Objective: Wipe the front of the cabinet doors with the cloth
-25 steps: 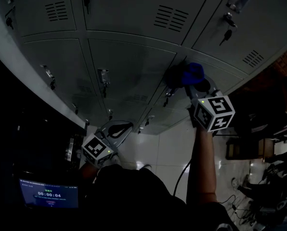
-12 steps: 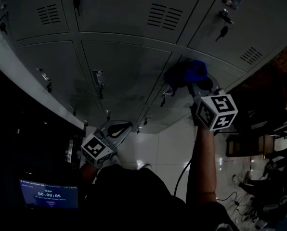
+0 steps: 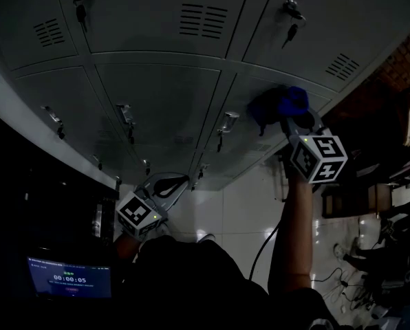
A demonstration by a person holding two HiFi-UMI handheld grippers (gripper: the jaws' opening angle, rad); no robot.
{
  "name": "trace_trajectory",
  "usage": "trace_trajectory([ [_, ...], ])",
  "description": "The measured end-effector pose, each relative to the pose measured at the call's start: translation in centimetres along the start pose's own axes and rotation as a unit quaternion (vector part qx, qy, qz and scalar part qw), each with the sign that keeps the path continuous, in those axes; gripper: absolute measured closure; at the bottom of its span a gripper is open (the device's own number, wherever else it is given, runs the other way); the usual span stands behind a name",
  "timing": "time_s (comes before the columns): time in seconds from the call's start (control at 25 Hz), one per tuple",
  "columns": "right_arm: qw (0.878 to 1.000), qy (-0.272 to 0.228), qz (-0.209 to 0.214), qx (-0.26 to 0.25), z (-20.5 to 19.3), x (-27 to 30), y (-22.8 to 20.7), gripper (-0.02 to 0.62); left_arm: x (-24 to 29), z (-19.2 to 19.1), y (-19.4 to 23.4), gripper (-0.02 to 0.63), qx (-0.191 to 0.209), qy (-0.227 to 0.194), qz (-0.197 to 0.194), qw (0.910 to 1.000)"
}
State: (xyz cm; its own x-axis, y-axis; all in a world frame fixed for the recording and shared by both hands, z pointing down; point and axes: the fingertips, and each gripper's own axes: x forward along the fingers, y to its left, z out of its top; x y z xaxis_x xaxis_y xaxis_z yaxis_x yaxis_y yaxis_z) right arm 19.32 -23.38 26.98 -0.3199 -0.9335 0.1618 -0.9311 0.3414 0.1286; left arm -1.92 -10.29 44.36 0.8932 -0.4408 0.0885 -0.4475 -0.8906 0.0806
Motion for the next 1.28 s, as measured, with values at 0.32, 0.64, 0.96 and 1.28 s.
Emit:
trace_trajectory([
  [0.32, 0.999, -0.003, -0.044, 0.016, -1.2, -2.4, -5.2, 0.515, 1.2, 0.0, -1.2, 0.6, 0.002, 0.006, -0.007, 1.0],
  [0.64, 0.994, -0.012, -0.099, 0.038, -2.5, -4.7, -9.9, 0.515, 1.8, -0.3, -1.8, 0.6, 0.006, 0.015, -0.011, 0.9998],
  [0.96, 0.989, -0.014, -0.139, 0.049, -3.7, -6.1, -12.2, 0.515, 1.7, -0.5, -2.2, 0.6, 0.01, 0.013, -0.016, 0.9997],
  [1.28, 0.995, -0.029, -0.087, 0.039, -2.6, -6.5, -6.2, 0.515, 0.3, -0.5, -1.5, 0.6, 0.004, 0.011, -0.006, 0.9999],
])
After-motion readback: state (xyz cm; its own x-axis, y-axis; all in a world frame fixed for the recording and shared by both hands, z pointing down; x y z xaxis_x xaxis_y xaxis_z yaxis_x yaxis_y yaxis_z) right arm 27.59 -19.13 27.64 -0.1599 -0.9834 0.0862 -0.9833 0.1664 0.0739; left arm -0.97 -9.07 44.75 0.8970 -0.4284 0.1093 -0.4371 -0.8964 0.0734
